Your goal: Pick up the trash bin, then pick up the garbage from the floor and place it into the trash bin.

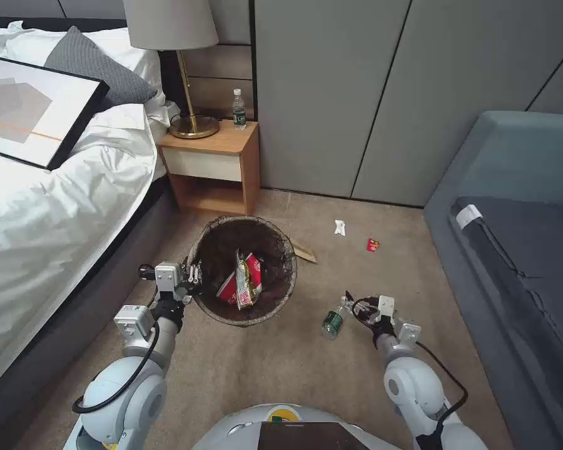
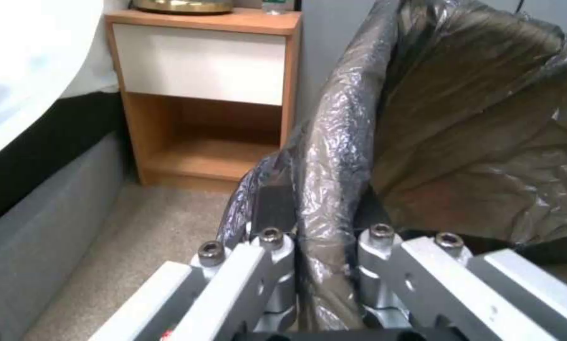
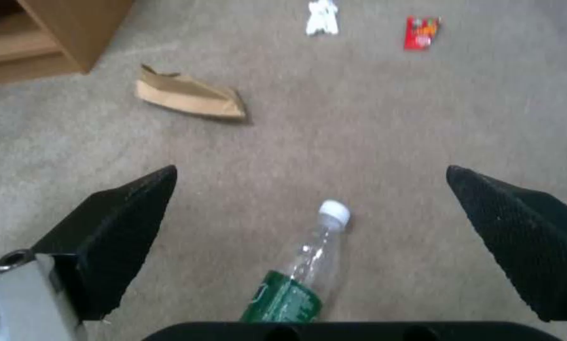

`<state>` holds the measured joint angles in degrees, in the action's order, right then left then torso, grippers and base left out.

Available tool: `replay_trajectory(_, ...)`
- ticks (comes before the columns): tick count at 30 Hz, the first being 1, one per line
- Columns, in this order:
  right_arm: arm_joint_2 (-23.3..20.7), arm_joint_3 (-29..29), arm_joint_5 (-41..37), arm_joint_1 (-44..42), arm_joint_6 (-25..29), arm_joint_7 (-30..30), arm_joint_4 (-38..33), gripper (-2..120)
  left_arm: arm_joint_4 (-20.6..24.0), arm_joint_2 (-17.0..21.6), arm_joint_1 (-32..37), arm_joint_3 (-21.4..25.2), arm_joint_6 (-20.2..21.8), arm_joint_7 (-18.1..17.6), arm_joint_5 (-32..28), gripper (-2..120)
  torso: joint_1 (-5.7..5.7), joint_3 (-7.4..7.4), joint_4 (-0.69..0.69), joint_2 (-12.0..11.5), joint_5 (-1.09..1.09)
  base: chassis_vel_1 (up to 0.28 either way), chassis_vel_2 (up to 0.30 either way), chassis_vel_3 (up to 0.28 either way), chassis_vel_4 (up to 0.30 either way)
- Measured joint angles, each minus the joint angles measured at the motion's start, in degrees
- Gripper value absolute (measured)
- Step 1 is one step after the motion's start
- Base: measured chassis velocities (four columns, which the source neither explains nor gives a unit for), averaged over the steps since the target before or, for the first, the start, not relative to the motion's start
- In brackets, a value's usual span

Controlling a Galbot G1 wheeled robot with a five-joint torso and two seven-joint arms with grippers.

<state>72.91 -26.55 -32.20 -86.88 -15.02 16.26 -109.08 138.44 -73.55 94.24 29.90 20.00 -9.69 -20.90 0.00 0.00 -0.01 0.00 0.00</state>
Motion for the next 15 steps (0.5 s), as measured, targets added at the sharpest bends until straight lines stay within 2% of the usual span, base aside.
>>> replay_trajectory(10, 3.5, 2.7, -3.9, 4.7, -0.4, 6.2, 7.6, 100, 0.0, 0.0, -0.2, -0.7, 0.0, 0.3, 0.1, 7, 0.0, 0.0, 0.0, 0.0, 0.0, 0.0, 0.0, 0.0, 0.0)
replay_trajectory(15, 4.7, 3.1, -4.3, 5.8, -0.5, 7.1, 9.9, 100, -0.1, 0.1, -0.4, -1.0, 0.0, 0.4, 0.1, 7, 0.0, 0.0, 0.0, 0.0, -0.01, 0.0, 0.0, 0.0, 0.0)
